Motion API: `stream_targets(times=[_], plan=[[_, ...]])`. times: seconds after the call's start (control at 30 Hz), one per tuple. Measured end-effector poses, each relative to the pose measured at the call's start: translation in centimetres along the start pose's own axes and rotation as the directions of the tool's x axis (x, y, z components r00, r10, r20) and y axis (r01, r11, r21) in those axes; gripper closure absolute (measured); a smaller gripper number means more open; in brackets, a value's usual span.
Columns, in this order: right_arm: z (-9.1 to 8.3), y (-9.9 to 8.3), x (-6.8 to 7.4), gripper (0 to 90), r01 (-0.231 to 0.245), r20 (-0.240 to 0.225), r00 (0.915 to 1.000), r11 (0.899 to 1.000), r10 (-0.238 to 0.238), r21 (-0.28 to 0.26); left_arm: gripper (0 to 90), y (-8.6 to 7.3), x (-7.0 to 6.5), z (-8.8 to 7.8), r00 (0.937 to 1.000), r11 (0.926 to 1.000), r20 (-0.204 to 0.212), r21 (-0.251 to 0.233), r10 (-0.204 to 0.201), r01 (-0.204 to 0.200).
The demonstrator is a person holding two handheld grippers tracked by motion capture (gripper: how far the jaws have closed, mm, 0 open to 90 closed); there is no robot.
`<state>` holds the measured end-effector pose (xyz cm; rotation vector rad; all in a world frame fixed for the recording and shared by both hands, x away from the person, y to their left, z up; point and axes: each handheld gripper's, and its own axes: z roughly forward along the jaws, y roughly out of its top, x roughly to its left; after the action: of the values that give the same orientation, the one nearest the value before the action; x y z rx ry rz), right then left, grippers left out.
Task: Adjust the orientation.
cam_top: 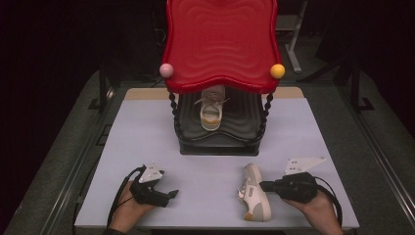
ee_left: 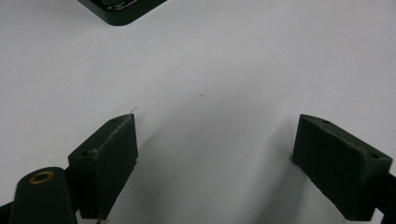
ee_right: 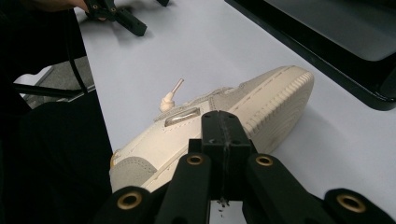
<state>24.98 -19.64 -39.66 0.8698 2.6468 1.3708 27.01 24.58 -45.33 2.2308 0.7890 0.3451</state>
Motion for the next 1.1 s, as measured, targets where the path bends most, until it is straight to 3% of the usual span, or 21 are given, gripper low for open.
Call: stream_targets(times=[0.33,0.6,0.93,1.1], plan=[[-0.9,-0.8,-0.7,89.7,-0.028,0.016,0.9995,1.000,0.029,-0.004,13.0,0.0,0.0,0.0,1.0000,1.0000,0.000,0.000,0.000,0.000],[-1.9,-2.0,-1.5,89.7,-0.063,0.061,0.9962,0.998,0.063,0.003,13.0,0.0,0.0,0.0,1.0000,1.0000,0.001,-0.001,-0.001,0.001],[-2.4,-3.6,-2.8,89.7,-0.115,0.101,0.9887,0.993,0.110,0.041,13.0,0.0,0.0,0.0,1.0000,1.0000,0.003,0.000,-0.003,0.003],[-2.2,-4.3,-3.5,89.6,-0.146,0.122,0.9834,0.985,0.134,0.093,13.0,0.0,0.0,0.0,1.0000,1.0000,0.003,0.001,-0.004,0.004]])
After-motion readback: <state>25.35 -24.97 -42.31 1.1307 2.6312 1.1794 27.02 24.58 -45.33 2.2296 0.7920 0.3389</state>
